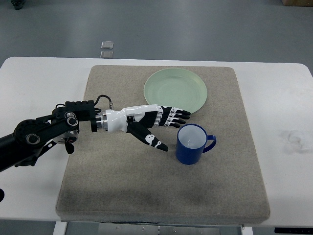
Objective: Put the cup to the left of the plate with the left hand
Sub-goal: 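Close the left hand's fingers around the blue mug's body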
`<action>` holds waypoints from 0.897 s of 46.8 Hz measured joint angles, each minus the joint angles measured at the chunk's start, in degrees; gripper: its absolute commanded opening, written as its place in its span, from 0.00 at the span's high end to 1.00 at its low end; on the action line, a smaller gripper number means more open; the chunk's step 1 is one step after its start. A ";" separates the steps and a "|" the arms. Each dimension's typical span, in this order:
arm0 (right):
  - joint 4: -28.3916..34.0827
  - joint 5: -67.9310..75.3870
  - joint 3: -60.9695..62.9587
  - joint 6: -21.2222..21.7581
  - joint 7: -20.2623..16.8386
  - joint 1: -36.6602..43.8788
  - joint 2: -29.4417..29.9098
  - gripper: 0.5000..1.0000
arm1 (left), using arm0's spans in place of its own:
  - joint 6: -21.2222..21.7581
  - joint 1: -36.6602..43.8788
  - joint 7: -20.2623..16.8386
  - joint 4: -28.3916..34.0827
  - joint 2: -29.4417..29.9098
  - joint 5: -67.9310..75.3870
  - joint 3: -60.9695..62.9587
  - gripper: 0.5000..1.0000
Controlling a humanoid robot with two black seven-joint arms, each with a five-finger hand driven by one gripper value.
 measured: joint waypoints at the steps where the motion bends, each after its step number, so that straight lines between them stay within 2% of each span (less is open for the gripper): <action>1: 0.01 0.00 0.01 0.00 0.01 0.02 0.00 0.14 | 0.01 0.00 0.00 0.01 -0.15 0.00 0.02 0.01; 42: -0.02 0.00 0.00 -0.01 0.00 -0.01 0.00 0.14 | 0.03 -0.09 -0.01 -0.07 -0.83 0.02 0.06 0.04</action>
